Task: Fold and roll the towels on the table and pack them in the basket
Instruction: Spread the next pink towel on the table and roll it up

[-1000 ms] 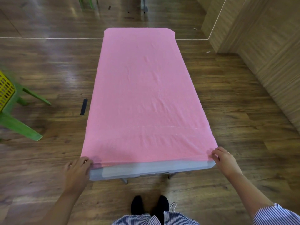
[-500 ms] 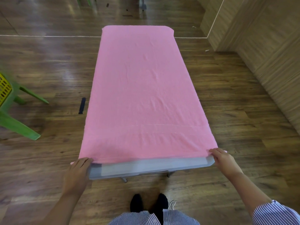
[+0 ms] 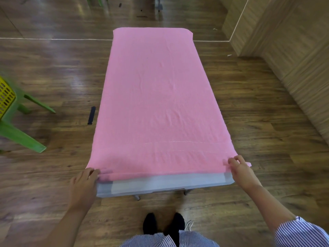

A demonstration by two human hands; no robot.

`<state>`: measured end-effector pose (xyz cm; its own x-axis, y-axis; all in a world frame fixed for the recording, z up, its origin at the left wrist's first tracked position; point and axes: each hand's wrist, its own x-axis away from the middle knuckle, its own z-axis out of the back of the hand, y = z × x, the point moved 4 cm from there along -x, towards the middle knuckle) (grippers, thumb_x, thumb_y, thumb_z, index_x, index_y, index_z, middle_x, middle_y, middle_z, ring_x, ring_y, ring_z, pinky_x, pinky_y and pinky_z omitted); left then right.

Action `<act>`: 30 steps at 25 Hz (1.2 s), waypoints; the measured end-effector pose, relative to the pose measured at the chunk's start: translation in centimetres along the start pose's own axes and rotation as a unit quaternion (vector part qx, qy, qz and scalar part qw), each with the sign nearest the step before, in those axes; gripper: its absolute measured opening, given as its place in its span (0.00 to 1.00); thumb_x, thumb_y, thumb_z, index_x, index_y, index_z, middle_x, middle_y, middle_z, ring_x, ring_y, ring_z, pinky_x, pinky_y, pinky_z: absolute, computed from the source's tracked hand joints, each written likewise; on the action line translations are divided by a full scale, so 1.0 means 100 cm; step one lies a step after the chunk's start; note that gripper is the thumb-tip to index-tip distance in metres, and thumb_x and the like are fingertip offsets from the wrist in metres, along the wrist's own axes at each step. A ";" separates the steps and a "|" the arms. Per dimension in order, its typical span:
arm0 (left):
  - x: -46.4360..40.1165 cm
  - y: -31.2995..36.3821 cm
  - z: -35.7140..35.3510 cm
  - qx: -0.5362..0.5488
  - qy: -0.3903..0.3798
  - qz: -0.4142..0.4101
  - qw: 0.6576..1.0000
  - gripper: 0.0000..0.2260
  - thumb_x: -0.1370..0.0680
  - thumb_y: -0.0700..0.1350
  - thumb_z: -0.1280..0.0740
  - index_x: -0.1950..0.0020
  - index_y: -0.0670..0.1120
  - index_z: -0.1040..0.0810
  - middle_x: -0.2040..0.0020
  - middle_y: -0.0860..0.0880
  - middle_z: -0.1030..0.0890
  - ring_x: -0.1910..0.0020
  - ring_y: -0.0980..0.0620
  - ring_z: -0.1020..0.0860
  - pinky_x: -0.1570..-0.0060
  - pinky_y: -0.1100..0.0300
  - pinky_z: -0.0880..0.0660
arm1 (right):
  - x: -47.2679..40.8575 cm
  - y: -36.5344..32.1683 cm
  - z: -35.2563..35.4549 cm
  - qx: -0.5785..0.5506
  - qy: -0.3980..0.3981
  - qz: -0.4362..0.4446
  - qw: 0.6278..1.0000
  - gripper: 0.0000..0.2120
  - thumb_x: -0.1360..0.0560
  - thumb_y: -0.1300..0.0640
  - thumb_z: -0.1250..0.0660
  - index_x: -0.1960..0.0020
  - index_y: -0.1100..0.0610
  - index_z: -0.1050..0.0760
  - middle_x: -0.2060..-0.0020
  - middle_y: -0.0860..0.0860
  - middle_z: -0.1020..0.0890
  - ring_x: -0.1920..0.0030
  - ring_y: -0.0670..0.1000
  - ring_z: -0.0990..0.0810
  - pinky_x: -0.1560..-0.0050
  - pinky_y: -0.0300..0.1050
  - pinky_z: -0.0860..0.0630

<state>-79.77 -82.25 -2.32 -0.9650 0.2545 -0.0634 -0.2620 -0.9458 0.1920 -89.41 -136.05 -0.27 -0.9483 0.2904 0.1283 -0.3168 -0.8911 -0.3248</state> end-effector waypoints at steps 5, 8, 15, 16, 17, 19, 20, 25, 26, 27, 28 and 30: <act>0.003 0.010 -0.006 0.024 0.031 -0.034 0.999 0.17 0.29 0.42 0.45 0.50 0.41 0.19 0.52 0.44 0.22 0.54 0.41 0.22 0.55 0.47 0.26 | 0.007 0.000 -0.007 -0.008 0.041 0.079 0.996 0.12 0.34 0.74 0.32 0.54 0.62 0.22 0.59 0.51 0.23 0.63 0.53 0.25 0.66 0.47 0.27; 0.005 0.011 -0.010 0.041 0.018 -0.035 0.998 0.17 0.28 0.46 0.42 0.49 0.39 0.19 0.51 0.44 0.20 0.52 0.43 0.23 0.50 0.50 0.27 | 0.008 0.001 -0.005 0.030 0.067 0.105 0.992 0.18 0.39 0.72 0.28 0.51 0.60 0.20 0.56 0.51 0.19 0.53 0.52 0.26 0.58 0.48 0.23; 0.000 0.008 -0.006 0.020 -0.033 -0.050 0.998 0.21 0.34 0.43 0.46 0.45 0.45 0.22 0.51 0.47 0.20 0.53 0.48 0.25 0.58 0.51 0.28 | -0.001 -0.004 0.002 0.067 0.082 0.093 0.990 0.12 0.41 0.72 0.27 0.62 0.59 0.19 0.70 0.51 0.20 0.67 0.58 0.22 0.61 0.52 0.23; 0.002 0.006 -0.006 0.015 -0.040 -0.057 0.997 0.21 0.34 0.44 0.46 0.45 0.47 0.23 0.52 0.49 0.21 0.54 0.48 0.25 0.59 0.51 0.29 | -0.001 -0.003 0.001 0.074 0.086 0.092 0.989 0.08 0.38 0.69 0.29 0.63 0.58 0.19 0.73 0.50 0.22 0.69 0.57 0.23 0.62 0.53 0.23; 0.003 0.003 -0.006 0.006 -0.051 -0.065 0.997 0.20 0.34 0.44 0.46 0.45 0.48 0.23 0.53 0.51 0.21 0.55 0.48 0.23 0.59 0.51 0.30 | 0.000 -0.003 0.002 0.082 0.080 0.092 0.989 0.05 0.36 0.64 0.33 0.65 0.57 0.20 0.75 0.48 0.26 0.70 0.56 0.25 0.64 0.53 0.23; 0.002 0.000 -0.007 -0.007 -0.058 -0.076 0.995 0.19 0.32 0.45 0.46 0.45 0.51 0.23 0.52 0.53 0.21 0.56 0.48 0.22 0.60 0.51 0.30 | -0.002 0.000 -0.002 0.086 0.058 0.092 0.990 0.11 0.35 0.56 0.42 0.68 0.56 0.22 0.76 0.45 0.31 0.72 0.55 0.27 0.67 0.52 0.25; -0.001 -0.001 -0.006 -0.006 -0.050 -0.073 0.996 0.19 0.32 0.45 0.45 0.44 0.52 0.23 0.52 0.53 0.21 0.55 0.49 0.22 0.60 0.52 0.31 | -0.004 0.000 -0.003 0.091 0.060 0.087 0.990 0.12 0.35 0.55 0.43 0.68 0.57 0.23 0.76 0.46 0.31 0.72 0.56 0.27 0.68 0.49 0.26; -0.013 0.013 0.001 -0.010 0.021 -0.034 0.999 0.17 0.32 0.40 0.45 0.50 0.42 0.21 0.50 0.44 0.20 0.51 0.41 0.22 0.58 0.47 0.30 | -0.009 -0.015 0.006 0.112 0.089 0.073 0.987 0.12 0.43 0.75 0.31 0.64 0.62 0.26 0.69 0.55 0.25 0.70 0.59 0.25 0.69 0.45 0.34; -0.012 0.017 0.001 -0.006 0.033 -0.038 0.999 0.17 0.31 0.40 0.46 0.51 0.41 0.20 0.51 0.43 0.20 0.52 0.40 0.21 0.58 0.46 0.29 | -0.008 -0.015 0.005 0.113 0.097 0.089 0.985 0.13 0.44 0.77 0.33 0.66 0.62 0.26 0.70 0.54 0.25 0.70 0.59 0.25 0.70 0.44 0.34; -0.011 0.020 0.000 0.001 0.039 -0.042 0.998 0.17 0.31 0.40 0.46 0.52 0.41 0.19 0.52 0.43 0.20 0.53 0.40 0.21 0.57 0.45 0.27 | -0.005 -0.014 0.006 0.112 0.102 0.095 0.984 0.14 0.44 0.78 0.32 0.66 0.62 0.26 0.70 0.54 0.24 0.69 0.59 0.24 0.70 0.43 0.33; -0.009 0.021 -0.001 0.010 0.040 -0.044 0.998 0.17 0.30 0.42 0.46 0.51 0.40 0.19 0.52 0.43 0.19 0.53 0.40 0.20 0.56 0.46 0.26 | -0.003 -0.011 0.005 0.105 0.101 0.092 0.985 0.14 0.45 0.78 0.30 0.65 0.62 0.24 0.68 0.54 0.22 0.67 0.59 0.22 0.70 0.41 0.33; -0.006 0.019 -0.006 0.020 0.034 -0.042 0.998 0.18 0.29 0.45 0.44 0.49 0.40 0.18 0.51 0.44 0.19 0.52 0.42 0.21 0.53 0.47 0.24 | 0.001 -0.006 0.003 0.084 0.084 0.063 0.991 0.17 0.46 0.75 0.28 0.59 0.62 0.21 0.64 0.54 0.20 0.63 0.58 0.21 0.69 0.39 0.33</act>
<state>-79.67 -84.37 -2.50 -0.9367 0.3175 -0.1475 -0.3442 -0.9121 0.2226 -89.31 -135.62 0.18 -0.9746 0.2145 -0.0647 -0.2014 -0.9652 -0.1667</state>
